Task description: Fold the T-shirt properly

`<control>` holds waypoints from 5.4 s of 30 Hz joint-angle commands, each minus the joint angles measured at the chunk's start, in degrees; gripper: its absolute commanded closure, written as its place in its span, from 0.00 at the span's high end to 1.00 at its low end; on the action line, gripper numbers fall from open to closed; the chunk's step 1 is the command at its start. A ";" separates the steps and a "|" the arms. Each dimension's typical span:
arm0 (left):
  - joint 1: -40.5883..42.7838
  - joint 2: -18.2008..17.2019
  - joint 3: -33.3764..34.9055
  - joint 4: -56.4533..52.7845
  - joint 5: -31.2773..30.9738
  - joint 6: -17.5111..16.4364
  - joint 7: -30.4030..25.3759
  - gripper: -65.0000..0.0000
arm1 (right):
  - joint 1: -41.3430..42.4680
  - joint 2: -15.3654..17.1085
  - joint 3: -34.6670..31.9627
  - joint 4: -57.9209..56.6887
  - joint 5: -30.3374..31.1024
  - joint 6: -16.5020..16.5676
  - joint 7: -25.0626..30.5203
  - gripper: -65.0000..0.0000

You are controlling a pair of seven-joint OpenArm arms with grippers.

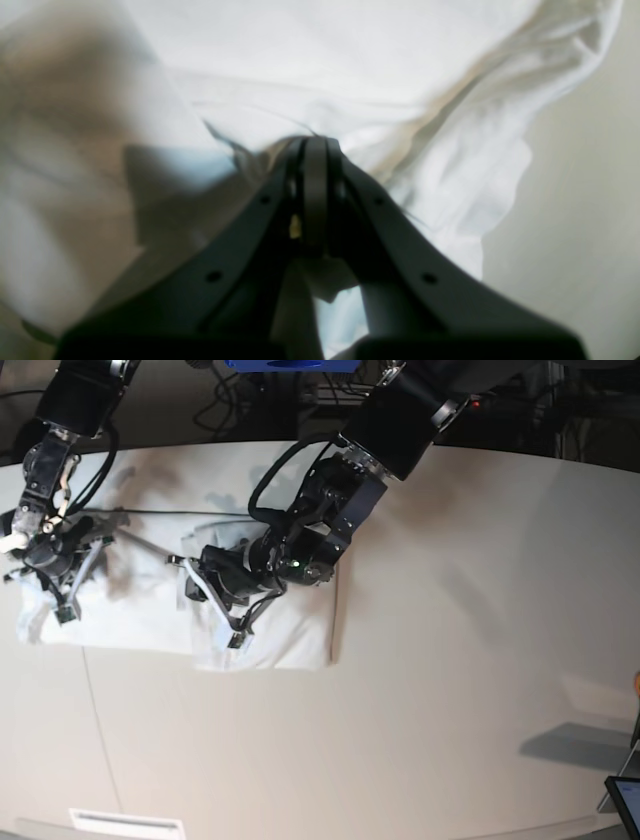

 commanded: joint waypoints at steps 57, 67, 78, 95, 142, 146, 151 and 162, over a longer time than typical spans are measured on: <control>8.89 -10.68 -7.88 13.65 0.06 -0.25 3.52 0.00 | 5.61 0.80 13.44 14.20 10.47 0.78 -12.20 0.79; 13.19 -11.48 -14.56 20.33 -0.03 -0.25 3.52 0.00 | 8.43 10.65 24.17 -3.38 34.29 0.78 -24.33 0.79; 15.30 -19.48 -31.97 24.73 -5.83 -10.88 3.96 0.00 | 8.60 16.63 24.08 -21.49 51.61 0.78 -24.33 0.79; 12.14 -18.95 -44.01 -4.90 -19.72 -41.21 5.89 0.00 | 8.60 19.44 24.17 -23.60 52.05 0.78 -24.51 0.79; 5.10 -9.89 -38.74 -13.07 -10.14 -49.17 6.51 0.00 | 4.56 20.67 12.83 -33.45 85.64 0.78 -26.27 0.26; 5.10 -9.37 -38.65 -13.07 -10.22 -49.17 6.51 0.00 | 4.47 20.76 12.83 -33.54 85.64 -0.50 -26.27 0.00; 5.19 -9.01 -38.56 -13.07 -10.14 -49.17 6.51 0.00 | 4.47 20.49 12.83 -31.25 85.64 -7.44 -26.09 0.00; 4.49 -7.34 -31.71 -13.07 -10.14 -49.17 6.24 0.00 | 3.06 18.91 12.91 -10.86 85.64 -21.68 -25.21 0.00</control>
